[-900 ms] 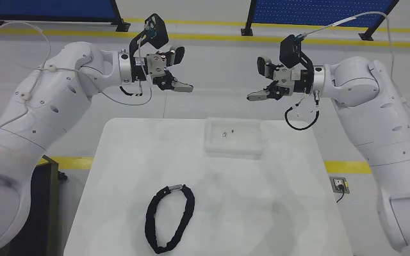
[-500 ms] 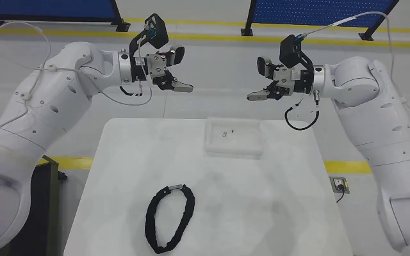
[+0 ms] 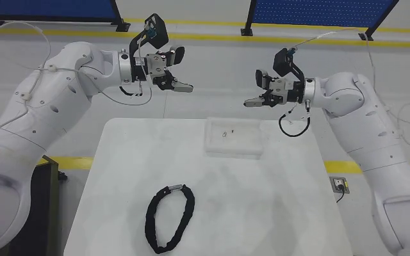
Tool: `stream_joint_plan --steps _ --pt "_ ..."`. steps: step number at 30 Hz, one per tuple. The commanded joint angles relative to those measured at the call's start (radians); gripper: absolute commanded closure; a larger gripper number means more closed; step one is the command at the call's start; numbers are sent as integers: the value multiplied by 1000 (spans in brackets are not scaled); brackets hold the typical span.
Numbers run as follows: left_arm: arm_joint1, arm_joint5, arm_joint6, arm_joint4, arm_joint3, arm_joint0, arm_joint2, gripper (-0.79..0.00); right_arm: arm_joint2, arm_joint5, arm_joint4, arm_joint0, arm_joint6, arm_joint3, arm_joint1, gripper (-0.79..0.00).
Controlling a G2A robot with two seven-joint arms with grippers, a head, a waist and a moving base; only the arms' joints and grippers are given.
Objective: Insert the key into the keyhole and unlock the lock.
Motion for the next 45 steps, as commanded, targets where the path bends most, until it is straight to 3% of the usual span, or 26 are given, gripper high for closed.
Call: stream_joint_plan --steps 1,18,35,45 --pt "0 0 0 0 0 0 0 -785 -26 11 28 4 -23 45 -14 -785" --pt "0 0 0 0 0 0 0 -785 -218 140 -42 64 -95 257 -137 -785" --pt "0 0 0 0 0 0 0 -785 -353 382 -178 69 -159 417 -265 -785" --pt "0 0 0 0 0 0 0 -785 -370 373 -166 65 -170 492 -312 -785"
